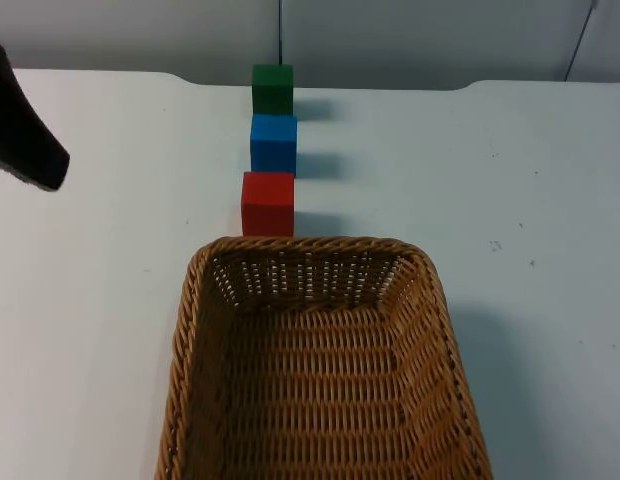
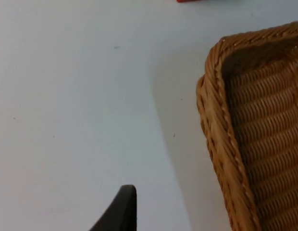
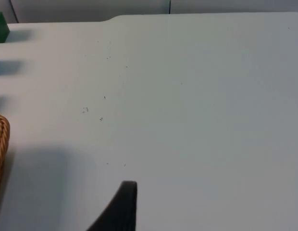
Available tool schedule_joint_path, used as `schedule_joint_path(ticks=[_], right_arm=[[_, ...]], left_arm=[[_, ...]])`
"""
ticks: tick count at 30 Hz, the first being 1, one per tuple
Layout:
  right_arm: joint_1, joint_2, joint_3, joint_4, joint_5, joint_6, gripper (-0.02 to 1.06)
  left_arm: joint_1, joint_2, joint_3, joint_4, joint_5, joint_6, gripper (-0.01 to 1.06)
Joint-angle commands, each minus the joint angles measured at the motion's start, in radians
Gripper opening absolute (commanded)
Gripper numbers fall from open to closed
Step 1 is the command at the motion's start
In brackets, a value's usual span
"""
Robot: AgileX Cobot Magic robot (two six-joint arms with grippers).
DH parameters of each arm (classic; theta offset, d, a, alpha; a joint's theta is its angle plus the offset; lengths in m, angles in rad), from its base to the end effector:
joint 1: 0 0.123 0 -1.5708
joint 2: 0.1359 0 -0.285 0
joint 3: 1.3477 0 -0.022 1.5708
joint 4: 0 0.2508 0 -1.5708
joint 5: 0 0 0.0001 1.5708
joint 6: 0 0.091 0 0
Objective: Pick up the basket with the left hand and place the blue cube into the basket with the right hand.
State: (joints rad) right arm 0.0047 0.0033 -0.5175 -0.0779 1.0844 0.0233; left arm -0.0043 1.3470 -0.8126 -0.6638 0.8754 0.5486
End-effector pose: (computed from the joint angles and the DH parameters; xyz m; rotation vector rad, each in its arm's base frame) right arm -0.0075 -0.0063 0.2804 0.0245 2.0520 -0.0759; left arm 0.2391 -0.0441 0.2434 0.2438 2.6769 -0.6549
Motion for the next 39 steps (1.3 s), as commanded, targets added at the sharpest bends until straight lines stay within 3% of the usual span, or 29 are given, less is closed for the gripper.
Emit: schedule_joint_path(ticks=[1,5,10,20,28,33,39], right_arm=[[-0.007,-0.003,0.008,-0.006,-0.007,0.003,1.04],[-0.007,-0.003,0.008,-0.006,-0.007,0.005,1.04],[-0.007,-0.003,0.008,-0.006,-0.007,0.005,1.04],[-0.007,-0.003,0.008,-0.031,-0.007,0.033,1.04],[-0.007,-0.003,0.008,-0.033,-0.007,0.038,1.04],[-0.007,-0.003,0.008,-0.033,-0.007,0.038,1.04],[-0.007,-0.003,0.008,-0.033,-0.007,0.038,1.04]], left_arm=[[-0.024,0.047,-0.001,-0.039,-0.001,0.033,1.04],[-0.092,0.125,-0.001,-0.049,-0.020,0.058,1.04],[-0.190,0.235,-0.001,-0.065,-0.111,0.051,1.04],[-0.255,0.366,0.000,-0.119,-0.189,0.055,1.04],[-0.260,0.408,0.014,-0.177,-0.252,0.059,1.04],[-0.260,0.408,0.127,-0.377,-0.332,0.221,1.04],[-0.260,0.408,0.203,-0.597,-0.343,0.397,1.04]])
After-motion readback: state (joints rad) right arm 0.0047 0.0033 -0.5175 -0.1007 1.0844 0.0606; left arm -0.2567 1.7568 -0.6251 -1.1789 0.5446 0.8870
